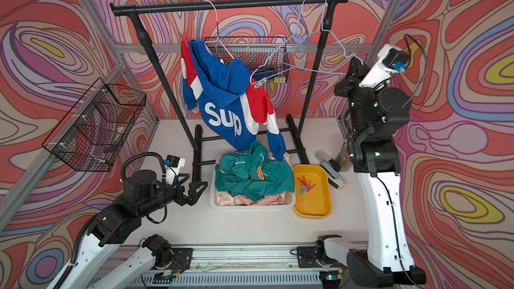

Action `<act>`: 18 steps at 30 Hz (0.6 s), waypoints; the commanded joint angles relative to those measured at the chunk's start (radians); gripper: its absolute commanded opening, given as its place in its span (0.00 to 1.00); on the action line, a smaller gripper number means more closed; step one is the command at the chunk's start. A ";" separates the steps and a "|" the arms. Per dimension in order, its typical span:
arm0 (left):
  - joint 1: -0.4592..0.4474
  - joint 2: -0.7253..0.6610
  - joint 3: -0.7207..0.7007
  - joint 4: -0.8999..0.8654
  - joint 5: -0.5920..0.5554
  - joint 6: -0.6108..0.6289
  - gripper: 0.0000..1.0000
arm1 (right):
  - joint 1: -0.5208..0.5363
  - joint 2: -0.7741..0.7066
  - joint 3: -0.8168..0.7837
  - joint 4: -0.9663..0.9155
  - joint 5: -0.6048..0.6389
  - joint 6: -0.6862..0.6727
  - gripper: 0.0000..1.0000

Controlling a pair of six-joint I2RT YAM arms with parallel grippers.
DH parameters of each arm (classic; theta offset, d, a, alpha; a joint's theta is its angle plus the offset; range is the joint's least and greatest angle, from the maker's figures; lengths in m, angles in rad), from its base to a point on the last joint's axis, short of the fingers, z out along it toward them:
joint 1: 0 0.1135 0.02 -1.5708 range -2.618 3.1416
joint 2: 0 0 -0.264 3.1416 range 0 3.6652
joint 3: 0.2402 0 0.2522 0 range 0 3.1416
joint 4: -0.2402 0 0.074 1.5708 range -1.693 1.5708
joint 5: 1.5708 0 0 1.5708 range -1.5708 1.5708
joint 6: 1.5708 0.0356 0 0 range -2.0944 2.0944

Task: Remove the clothespins securing jackets to the hanger
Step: Place the hanger at the clothesline.

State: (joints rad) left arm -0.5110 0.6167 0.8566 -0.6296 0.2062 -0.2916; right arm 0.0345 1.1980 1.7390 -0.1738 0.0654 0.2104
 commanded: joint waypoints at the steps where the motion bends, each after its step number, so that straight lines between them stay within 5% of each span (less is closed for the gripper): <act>1: -0.002 -0.002 0.020 0.024 0.006 -0.015 1.00 | 0.007 -0.033 -0.046 -0.024 -0.061 0.021 0.35; 6: -0.002 -0.011 0.037 0.010 0.016 -0.039 1.00 | 0.007 -0.098 -0.110 -0.050 -0.137 0.063 0.69; 18: -0.002 -0.098 0.038 -0.077 0.021 -0.069 1.00 | 0.024 -0.172 -0.359 -0.071 -0.568 0.203 0.75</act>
State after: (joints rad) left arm -0.5110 0.5308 0.8757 -0.6655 0.2203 -0.3454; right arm 0.0402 0.9977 1.4349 -0.2356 -0.3264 0.3641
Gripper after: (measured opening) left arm 0.998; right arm 0.745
